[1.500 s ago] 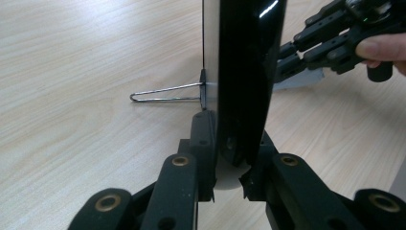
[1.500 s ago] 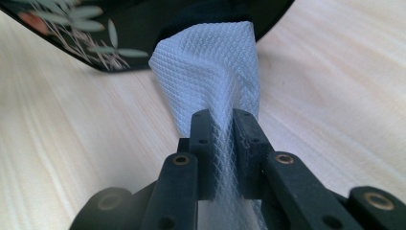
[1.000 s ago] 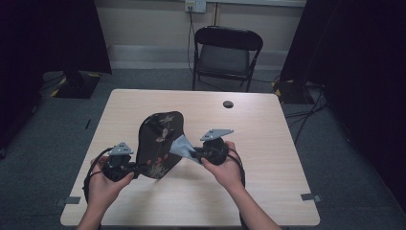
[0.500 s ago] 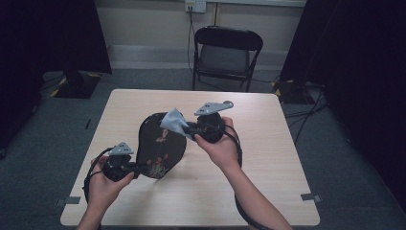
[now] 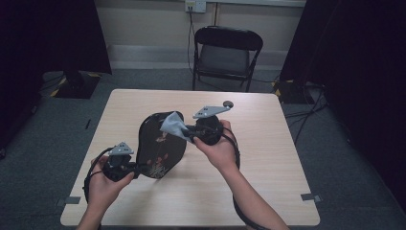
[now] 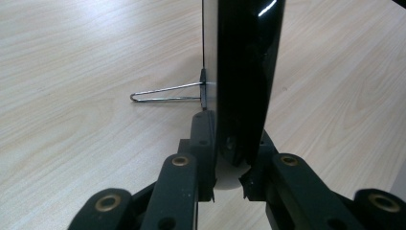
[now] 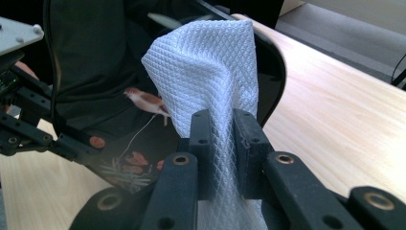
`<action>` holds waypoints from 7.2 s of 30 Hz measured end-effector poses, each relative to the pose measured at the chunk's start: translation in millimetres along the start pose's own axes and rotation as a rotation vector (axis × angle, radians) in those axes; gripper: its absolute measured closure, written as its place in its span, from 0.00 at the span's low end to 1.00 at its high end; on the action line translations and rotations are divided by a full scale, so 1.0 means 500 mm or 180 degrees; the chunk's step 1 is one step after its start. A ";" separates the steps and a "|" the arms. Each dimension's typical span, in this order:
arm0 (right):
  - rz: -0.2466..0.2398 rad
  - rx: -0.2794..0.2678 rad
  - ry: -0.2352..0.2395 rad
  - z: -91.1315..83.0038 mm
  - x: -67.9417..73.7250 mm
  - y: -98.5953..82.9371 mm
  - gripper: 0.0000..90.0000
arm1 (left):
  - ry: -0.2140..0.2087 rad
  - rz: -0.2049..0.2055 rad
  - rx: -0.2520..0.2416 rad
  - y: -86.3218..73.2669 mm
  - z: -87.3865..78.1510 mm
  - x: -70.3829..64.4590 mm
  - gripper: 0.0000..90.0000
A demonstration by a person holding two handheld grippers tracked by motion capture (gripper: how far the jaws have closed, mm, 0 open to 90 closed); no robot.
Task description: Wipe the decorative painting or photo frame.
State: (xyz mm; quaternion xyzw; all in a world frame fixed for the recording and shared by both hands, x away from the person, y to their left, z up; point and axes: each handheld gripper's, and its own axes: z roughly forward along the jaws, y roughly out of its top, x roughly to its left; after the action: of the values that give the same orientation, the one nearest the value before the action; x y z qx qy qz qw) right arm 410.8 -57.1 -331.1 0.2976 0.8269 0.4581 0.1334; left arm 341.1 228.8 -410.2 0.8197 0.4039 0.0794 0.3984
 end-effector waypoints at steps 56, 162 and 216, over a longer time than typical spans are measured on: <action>0.0275 0.0738 0.0161 0.134 0.016 -0.257 0.89 | -0.0003 0.0001 -0.0008 0.000 0.000 0.000 0.87; 0.0059 0.0351 0.0198 0.071 0.027 -0.105 0.89 | 0.0001 0.0014 -0.0017 0.001 0.001 0.001 0.87; 0.0190 0.0631 0.0160 0.080 0.002 -0.200 0.89 | 0.0024 0.0022 -0.0021 0.001 0.002 -0.001 0.87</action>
State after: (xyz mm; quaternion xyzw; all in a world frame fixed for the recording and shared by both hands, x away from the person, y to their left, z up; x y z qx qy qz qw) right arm 392.5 -69.8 -436.4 0.3223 0.8620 0.3851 0.0688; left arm 341.4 227.6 -410.2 0.8195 0.4023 0.0852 0.3993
